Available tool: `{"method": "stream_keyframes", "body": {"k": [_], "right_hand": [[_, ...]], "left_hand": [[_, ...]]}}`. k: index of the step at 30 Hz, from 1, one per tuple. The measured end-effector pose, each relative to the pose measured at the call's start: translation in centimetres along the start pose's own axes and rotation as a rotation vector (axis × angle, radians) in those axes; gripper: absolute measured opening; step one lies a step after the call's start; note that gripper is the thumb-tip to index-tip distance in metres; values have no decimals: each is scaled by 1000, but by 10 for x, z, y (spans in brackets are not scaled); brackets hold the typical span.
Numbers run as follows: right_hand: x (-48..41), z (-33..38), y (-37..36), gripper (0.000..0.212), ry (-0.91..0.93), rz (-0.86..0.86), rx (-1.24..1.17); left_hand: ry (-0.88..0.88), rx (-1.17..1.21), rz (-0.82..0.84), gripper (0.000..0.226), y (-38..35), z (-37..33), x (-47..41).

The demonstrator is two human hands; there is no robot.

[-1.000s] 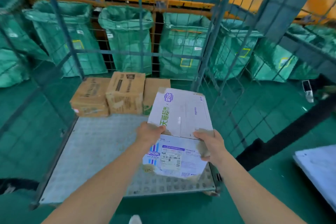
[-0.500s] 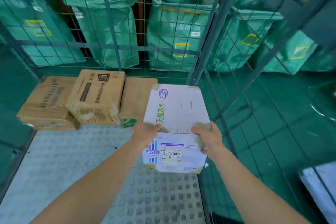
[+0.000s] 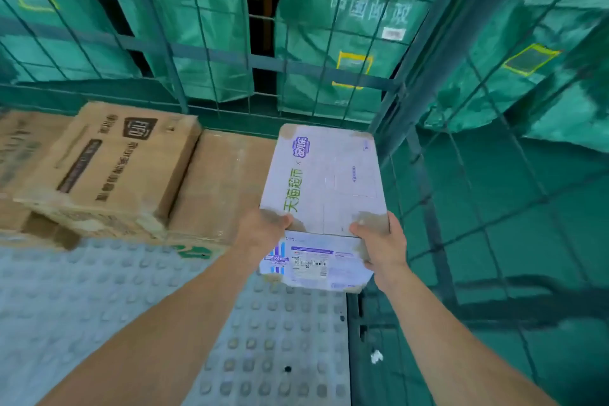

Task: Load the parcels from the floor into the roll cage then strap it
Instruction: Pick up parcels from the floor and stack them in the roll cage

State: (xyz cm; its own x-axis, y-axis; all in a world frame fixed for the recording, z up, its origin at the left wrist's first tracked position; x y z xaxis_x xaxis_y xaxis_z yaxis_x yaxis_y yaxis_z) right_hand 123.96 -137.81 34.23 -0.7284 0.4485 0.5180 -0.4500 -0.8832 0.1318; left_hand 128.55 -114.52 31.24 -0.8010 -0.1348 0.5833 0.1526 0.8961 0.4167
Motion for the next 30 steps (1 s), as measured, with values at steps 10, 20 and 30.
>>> {"method": "stream_keyframes", "body": {"k": [10,20,30], "right_hand": [[-122,-62,-26,74,108,-45,167],[-161,-118,-43,64,135,76,658],[-104,-93,-41,60,91,145,715]], "left_hand": [[-78,48,-71,24,-57,32,-120],[-53,-212,-104,61,-76,68,-147],[-53,-344,38,41,-59,56,-93]]}}
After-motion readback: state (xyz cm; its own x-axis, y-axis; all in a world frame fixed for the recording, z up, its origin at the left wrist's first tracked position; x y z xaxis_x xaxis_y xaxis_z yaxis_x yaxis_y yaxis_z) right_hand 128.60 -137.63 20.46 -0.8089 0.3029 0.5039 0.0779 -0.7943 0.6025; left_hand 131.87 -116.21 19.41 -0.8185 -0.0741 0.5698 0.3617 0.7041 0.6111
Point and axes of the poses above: each hand's wrist, its own x-axis away from the middle knuckle, its own y-axis out of the back of the hand, z = x × y, the point moved 6 cm from there along -x, towards the middle knuckle, and after that the axes turned 4 degrees about -x, right-handed, at the moved point
